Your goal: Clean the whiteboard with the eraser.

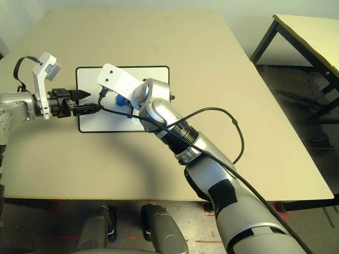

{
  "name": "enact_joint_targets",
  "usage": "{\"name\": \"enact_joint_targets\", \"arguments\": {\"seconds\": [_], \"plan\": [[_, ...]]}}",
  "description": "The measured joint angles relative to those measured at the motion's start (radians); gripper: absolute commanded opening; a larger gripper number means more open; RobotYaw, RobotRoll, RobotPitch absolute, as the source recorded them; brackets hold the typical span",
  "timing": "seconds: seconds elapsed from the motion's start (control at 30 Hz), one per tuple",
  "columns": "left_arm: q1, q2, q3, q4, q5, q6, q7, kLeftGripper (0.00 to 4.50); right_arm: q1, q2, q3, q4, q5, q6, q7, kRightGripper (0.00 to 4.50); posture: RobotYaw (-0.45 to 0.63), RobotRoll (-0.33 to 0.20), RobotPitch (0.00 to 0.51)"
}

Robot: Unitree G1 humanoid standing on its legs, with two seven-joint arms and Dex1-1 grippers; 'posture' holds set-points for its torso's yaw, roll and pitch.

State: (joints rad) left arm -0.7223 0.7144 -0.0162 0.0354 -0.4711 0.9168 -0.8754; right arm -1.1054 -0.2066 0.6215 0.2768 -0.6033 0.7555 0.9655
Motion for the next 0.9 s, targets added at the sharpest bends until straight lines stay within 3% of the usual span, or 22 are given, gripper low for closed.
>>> {"name": "enact_joint_targets", "arguments": {"seconds": [0.23,0.67,0.9], "plan": [[0.001,-0.004,0.0,-0.015,-0.001,0.0,0.004,4.5,0.006,-0.01,0.005,0.01,0.0,-0.027,-0.014,0.6,-0.04,0.0,0.149],[0.0,-0.015,-0.001,0.001,0.002,-0.012,-0.007,4.5,0.084,-0.233,0.01,-0.141,-0.001,-0.029,0.062,0.6,-0.08,0.0,0.15],[-0.003,-0.02,-0.003,0.01,0.005,-0.017,-0.012,4.5,0.062,-0.199,0.044,-0.203,-0.045,0.13,0.136,0.6,-0.07,0.0,0.158]]}}
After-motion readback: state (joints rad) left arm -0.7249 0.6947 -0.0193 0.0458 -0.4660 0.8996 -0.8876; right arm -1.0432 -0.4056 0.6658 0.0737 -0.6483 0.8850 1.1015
